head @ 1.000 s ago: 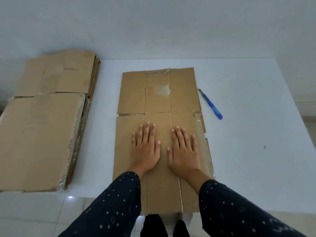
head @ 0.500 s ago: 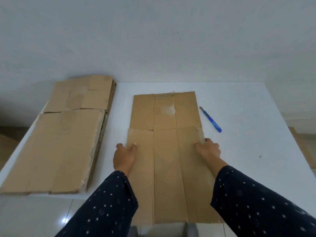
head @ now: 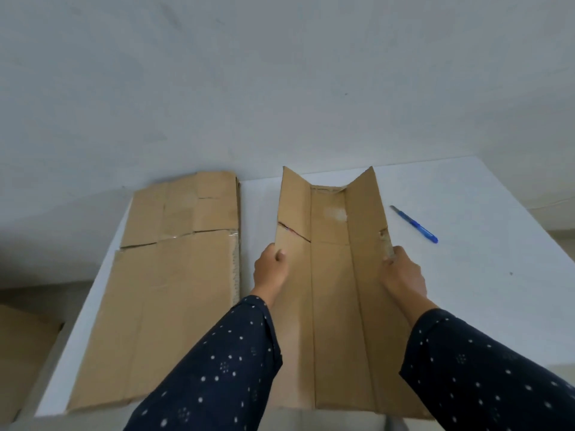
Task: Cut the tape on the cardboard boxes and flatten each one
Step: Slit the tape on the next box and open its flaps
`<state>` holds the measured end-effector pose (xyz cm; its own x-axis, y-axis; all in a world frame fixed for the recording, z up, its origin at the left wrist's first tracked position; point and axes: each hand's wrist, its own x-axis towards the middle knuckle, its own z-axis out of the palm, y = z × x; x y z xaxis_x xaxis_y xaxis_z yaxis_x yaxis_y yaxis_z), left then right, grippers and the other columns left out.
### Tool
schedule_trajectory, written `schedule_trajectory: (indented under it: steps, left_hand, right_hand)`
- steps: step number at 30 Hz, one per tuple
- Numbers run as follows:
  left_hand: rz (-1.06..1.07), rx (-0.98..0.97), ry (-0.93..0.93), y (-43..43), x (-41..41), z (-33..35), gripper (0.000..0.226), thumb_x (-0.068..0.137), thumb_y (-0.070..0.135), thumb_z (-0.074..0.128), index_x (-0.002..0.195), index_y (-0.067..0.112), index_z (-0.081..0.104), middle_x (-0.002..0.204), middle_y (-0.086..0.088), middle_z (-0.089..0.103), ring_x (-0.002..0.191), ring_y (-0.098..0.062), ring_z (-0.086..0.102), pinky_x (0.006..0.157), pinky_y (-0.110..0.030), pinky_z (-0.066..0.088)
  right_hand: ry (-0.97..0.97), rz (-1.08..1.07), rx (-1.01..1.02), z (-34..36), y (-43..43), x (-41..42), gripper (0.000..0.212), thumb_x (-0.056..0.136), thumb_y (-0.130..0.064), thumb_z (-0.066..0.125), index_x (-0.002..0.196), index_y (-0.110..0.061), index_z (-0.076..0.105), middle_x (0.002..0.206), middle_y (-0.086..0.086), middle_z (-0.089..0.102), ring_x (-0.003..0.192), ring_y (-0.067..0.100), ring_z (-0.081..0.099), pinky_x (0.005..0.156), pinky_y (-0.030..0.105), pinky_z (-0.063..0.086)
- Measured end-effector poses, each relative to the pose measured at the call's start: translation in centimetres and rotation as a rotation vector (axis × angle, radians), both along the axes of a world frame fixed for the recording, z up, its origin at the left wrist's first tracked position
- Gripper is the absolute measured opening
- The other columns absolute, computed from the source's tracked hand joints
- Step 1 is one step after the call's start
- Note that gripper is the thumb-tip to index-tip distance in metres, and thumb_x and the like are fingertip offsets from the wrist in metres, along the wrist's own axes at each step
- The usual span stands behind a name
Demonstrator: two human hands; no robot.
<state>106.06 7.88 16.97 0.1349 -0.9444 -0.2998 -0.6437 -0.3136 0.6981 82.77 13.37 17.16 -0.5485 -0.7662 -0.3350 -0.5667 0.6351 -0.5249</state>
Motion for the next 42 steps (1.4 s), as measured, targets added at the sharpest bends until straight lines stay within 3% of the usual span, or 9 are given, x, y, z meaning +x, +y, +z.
schedule_trajectory:
  steps: [4,8,15,18,23,28,31,37,42]
  left_hand:
    - [0.022,-0.129,0.046,-1.7,3.1,3.5,0.021,0.107,0.019,0.035,0.095,0.007,0.048,0.077,0.003,0.043,0.079,-0.021,0.047,0.06,-0.03,0.034]
    - [0.044,-0.2,0.03,-3.7,7.4,7.3,0.022,0.105,0.018,0.037,0.089,0.006,0.044,0.088,-0.006,0.049,0.078,-0.022,0.047,0.058,-0.033,0.034]
    - [0.153,-0.127,-0.026,-5.1,17.5,10.1,0.024,0.106,0.018,0.039,0.117,0.003,0.054,0.099,-0.007,0.054,0.096,-0.029,0.052,0.079,-0.034,0.041]
    - [0.266,-0.074,0.042,-5.4,22.1,11.2,0.042,0.104,0.019,0.044,0.142,0.001,0.046,0.133,-0.014,0.055,0.119,-0.034,0.054,0.09,-0.037,0.044]
    - [0.306,-0.054,0.145,-7.5,29.3,15.2,0.022,0.098,0.016,0.052,0.116,0.004,0.057,0.115,-0.014,0.063,0.086,-0.024,0.06,0.067,-0.033,0.047]
    - [0.337,-0.06,0.157,-9.2,33.3,20.2,0.05,0.096,0.016,0.059,0.142,0.003,0.043,0.129,-0.015,0.057,0.109,-0.032,0.06,0.083,-0.043,0.053]
    - [0.352,-0.054,0.175,-9.5,34.8,21.4,0.059,0.095,0.018,0.063,0.147,0.006,0.038,0.136,-0.015,0.053,0.117,-0.035,0.057,0.097,-0.05,0.051]
    - [0.341,-0.034,0.129,-8.8,35.0,19.0,0.047,0.097,0.017,0.06,0.139,0.003,0.046,0.128,-0.014,0.057,0.106,-0.03,0.059,0.081,-0.04,0.05]
    - [0.313,-0.068,0.032,-7.7,35.1,15.2,0.019,0.099,0.02,0.053,0.108,0.007,0.063,0.114,-0.014,0.066,0.097,-0.03,0.063,0.081,-0.036,0.051]
  right_hand:
    - [0.144,-0.052,-0.177,3.6,-1.1,3.0,0.02,0.104,-0.023,0.031,0.115,-0.018,0.047,0.079,0.003,0.054,0.074,0.024,0.056,0.067,0.038,0.045]
    - [0.121,-0.037,-0.308,6.8,-2.5,6.0,0.024,0.101,-0.022,0.034,0.117,-0.016,0.051,0.09,0.007,0.058,0.082,0.026,0.056,0.07,0.038,0.044]
    - [-0.058,0.058,-0.324,10.5,-6.0,13.8,0.022,0.089,-0.017,0.039,0.1,-0.011,0.058,0.093,0.005,0.06,0.083,0.026,0.056,0.074,0.037,0.045]
    - [-0.171,0.096,-0.362,11.5,-7.7,17.2,0.028,0.087,-0.016,0.039,0.096,-0.004,0.063,0.09,0.009,0.063,0.08,0.029,0.059,0.078,0.041,0.053]
    - [-0.294,0.075,-0.352,13.5,-10.9,21.5,0.021,0.085,-0.014,0.042,0.065,-0.016,0.037,0.066,0.0,0.039,0.059,0.017,0.034,0.053,0.028,0.029]
    - [-0.411,0.053,-0.269,14.8,-13.3,24.6,0.033,0.091,-0.028,0.049,0.116,-0.007,0.05,0.107,0.006,0.053,0.093,0.025,0.051,0.073,0.035,0.041]
    - [-0.43,0.076,-0.27,14.8,-14.0,25.8,0.034,0.092,-0.026,0.048,0.12,-0.007,0.049,0.113,0.008,0.052,0.09,0.022,0.05,0.071,0.034,0.04]
    - [-0.447,0.052,-0.278,14.0,-13.4,26.4,0.024,0.09,-0.022,0.048,0.108,-0.007,0.051,0.102,0.007,0.053,0.088,0.023,0.049,0.072,0.034,0.04]
    - [-0.425,0.114,-0.252,9.6,-11.3,28.1,0.017,0.093,-0.014,0.039,0.088,-0.009,0.055,0.093,0.007,0.055,0.08,0.022,0.05,0.065,0.032,0.04]
